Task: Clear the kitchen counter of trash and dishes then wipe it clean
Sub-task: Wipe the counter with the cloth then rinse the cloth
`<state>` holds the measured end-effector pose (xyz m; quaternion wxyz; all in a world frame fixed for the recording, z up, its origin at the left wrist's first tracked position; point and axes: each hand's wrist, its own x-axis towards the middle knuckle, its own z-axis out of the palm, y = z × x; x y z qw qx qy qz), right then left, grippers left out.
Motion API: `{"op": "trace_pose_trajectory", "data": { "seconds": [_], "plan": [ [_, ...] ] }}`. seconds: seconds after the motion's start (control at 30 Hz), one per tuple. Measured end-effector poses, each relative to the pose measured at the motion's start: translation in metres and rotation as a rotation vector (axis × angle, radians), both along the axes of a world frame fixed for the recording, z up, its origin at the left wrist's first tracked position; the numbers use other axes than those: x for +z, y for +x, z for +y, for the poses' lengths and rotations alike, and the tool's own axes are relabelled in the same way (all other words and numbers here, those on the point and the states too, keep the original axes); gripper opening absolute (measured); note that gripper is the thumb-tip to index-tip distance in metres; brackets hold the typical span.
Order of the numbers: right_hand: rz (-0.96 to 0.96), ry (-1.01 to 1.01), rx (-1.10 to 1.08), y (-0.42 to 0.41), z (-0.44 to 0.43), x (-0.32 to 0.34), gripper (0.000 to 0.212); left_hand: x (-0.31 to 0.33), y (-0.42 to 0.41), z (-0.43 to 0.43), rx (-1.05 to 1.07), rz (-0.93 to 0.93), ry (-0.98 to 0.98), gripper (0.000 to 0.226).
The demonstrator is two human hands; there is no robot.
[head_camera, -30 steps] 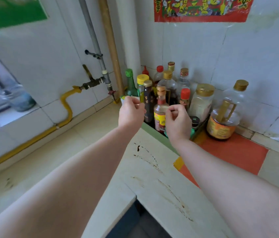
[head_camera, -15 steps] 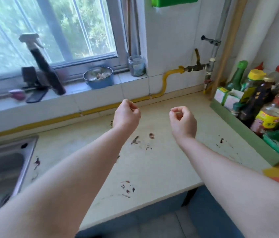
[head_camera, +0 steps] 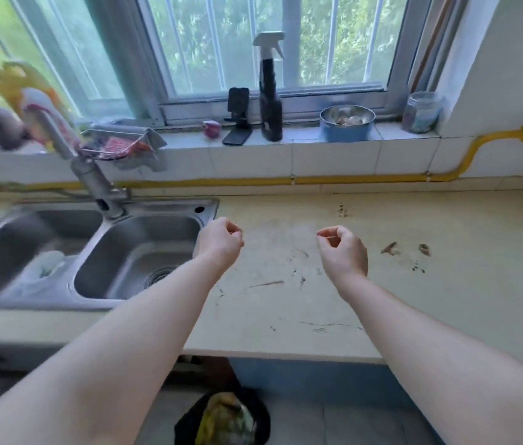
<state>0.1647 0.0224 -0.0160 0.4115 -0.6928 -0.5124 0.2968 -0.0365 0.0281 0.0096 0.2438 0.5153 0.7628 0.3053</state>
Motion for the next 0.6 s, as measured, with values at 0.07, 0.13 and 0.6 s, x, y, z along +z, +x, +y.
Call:
{"op": "trace_pose_trajectory", "data": {
  "seconds": [0.07,0.13,0.6],
  "plan": [
    [0.039,-0.02,0.07,-0.027,-0.002,-0.003,0.009,-0.001,-0.031,-0.013,0.054,0.004,-0.022,0.015],
    [0.05,-0.041,0.15,-0.055,-0.002,-0.006,0.008,-0.001,-0.061,-0.025,0.115,-0.008,-0.041,0.018],
    [0.12,0.136,0.487,-0.179,0.081,0.078,0.011,0.072,-0.144,0.009,0.421,-0.066,0.2,0.018]
  ]
}}
